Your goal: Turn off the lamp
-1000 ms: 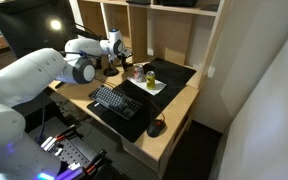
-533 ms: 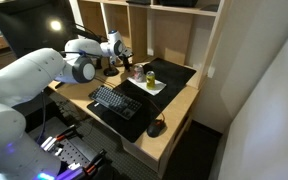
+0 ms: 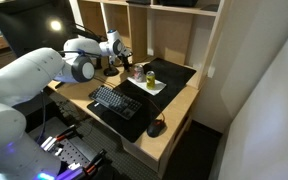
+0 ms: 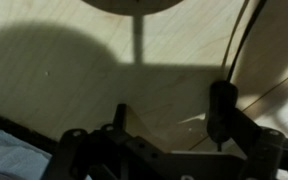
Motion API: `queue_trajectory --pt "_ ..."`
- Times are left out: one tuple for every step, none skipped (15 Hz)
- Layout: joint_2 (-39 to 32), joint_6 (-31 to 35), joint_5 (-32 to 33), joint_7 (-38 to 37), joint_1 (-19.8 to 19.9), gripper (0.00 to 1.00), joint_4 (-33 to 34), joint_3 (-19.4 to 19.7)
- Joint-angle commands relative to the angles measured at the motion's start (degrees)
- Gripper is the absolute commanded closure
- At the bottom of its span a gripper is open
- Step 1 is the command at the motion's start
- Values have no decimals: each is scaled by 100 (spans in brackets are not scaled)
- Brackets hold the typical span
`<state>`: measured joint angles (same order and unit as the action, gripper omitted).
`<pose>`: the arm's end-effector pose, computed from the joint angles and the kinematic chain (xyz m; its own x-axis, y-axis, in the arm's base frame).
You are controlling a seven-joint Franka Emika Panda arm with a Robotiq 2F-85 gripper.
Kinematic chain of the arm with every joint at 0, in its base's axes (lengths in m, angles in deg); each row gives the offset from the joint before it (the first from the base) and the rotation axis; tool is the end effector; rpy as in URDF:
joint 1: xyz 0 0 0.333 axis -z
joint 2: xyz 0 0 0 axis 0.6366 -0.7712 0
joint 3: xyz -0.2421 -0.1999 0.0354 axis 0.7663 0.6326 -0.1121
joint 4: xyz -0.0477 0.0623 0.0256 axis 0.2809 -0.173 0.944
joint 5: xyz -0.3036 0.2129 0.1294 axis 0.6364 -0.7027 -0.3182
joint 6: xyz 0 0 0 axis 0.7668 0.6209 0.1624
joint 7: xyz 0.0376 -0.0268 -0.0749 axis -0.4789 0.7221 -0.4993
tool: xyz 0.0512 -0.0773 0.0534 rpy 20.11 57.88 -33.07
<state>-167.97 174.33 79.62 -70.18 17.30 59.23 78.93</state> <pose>0.7754 0.2774 0.1444 0.6425 -0.7186 0.2661 -0.7041 -0.6907 -0.1651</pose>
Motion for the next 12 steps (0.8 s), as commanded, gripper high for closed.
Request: queue_trajectory --pt "7 -586 -16 -115 102 0 -25 -130" --pt "15 -721 -33 -149 131 0 -2 -153" --pt "19 -847 -54 -157 167 0 19 -184" --pt "119 -832 -143 -150 169 0 -170 -147" --pt "124 -916 -176 -177 200 0 -166 -162" --pt "149 -1044 -224 -198 229 0 -182 -185" --pt "15 -1258 -206 -166 304 0 100 -298" --pt "-197 -1555 -280 -142 369 0 509 -345" --pt "165 -1424 -348 -198 351 0 -148 -330" --pt "160 -1545 -393 -217 392 0 -130 -371" --pt "154 -1587 -467 -221 430 0 -120 -411" --pt "144 -1633 -531 -256 456 0 -114 -430"
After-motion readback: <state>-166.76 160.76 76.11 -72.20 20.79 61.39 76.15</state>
